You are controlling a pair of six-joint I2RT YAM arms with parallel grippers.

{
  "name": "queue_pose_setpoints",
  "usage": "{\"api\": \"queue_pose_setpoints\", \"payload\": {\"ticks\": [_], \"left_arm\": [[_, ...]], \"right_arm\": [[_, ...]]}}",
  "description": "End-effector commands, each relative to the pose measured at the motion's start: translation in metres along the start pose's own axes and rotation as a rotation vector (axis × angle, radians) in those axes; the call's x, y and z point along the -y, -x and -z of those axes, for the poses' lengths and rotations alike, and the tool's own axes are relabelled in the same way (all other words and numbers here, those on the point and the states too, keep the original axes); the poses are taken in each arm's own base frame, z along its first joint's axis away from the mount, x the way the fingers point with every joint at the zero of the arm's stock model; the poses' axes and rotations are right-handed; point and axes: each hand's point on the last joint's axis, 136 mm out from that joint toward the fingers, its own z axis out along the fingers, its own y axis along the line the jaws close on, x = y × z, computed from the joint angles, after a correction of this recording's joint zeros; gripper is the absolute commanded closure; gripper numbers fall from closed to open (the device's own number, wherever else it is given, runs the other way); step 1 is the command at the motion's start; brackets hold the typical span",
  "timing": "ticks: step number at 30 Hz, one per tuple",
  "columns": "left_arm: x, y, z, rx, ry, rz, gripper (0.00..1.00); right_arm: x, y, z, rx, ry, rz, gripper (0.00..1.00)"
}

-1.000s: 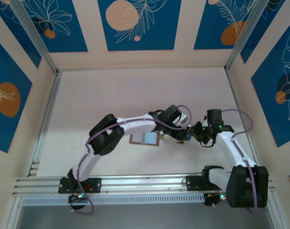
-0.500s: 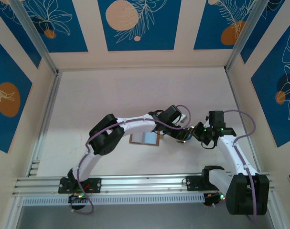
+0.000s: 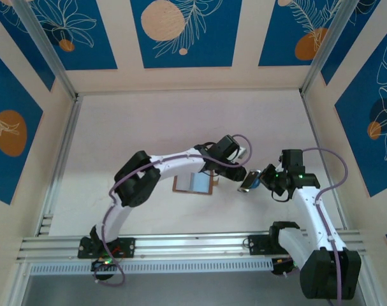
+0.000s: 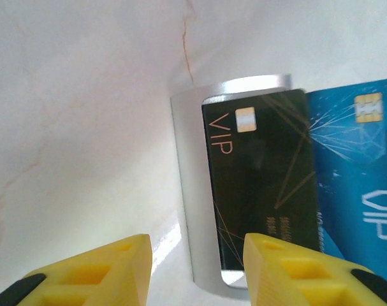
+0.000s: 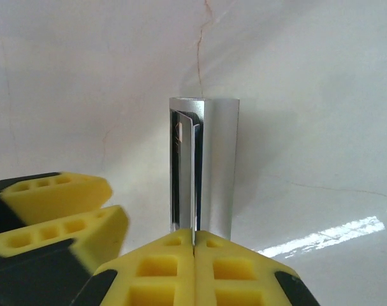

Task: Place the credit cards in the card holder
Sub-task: Pick up the credit card from the storage box, then insert the credit card into the card slot.

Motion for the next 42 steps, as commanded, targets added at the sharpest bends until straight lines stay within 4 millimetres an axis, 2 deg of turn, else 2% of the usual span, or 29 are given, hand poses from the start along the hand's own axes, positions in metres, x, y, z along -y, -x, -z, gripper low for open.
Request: {"api": "queue_pose_setpoints", "payload": {"ticks": [1,6,10,12,14,16,21,24,27,32,42], "left_arm": [[0.009,0.02,0.045,0.075,-0.029,-0.005,0.58],[-0.02,0.006,0.081,0.11,0.002,0.058,0.57],[-0.062,-0.023,0.107,0.107,0.102,0.106,0.57],[-0.082,-0.041,0.118,0.096,0.148,0.135,0.57],[-0.101,-0.058,0.126,0.069,0.21,0.151,0.57],[-0.118,-0.07,0.131,0.06,0.243,0.179,0.57],[-0.156,-0.091,0.133,0.043,0.295,0.261,0.58],[-0.167,-0.096,0.132,0.04,0.319,0.264,0.58],[-0.173,-0.102,0.128,0.017,0.336,0.264,0.58],[-0.19,-0.121,0.118,-0.032,0.386,0.272,0.59],[-0.211,-0.14,0.124,-0.076,0.517,0.239,0.59]], "right_arm": [[-0.003,0.003,0.015,0.031,-0.008,-0.002,1.0],[-0.007,0.005,0.024,0.066,-0.008,0.024,1.0],[-0.019,0.004,0.027,0.088,-0.009,0.091,1.0],[-0.032,0.002,0.029,0.104,-0.002,0.148,1.0],[-0.051,-0.003,0.029,0.113,0.031,0.221,1.0],[-0.079,-0.013,0.025,0.097,0.097,0.309,1.0],[-0.155,-0.055,-0.006,-0.033,0.329,0.488,1.0],[-0.187,-0.077,-0.024,-0.091,0.453,0.55,1.0],[-0.206,-0.094,-0.039,-0.132,0.532,0.587,1.0],[-0.219,-0.11,-0.064,-0.182,0.577,0.601,1.0],[-0.213,-0.121,-0.095,-0.202,0.511,0.619,1.0]]}}
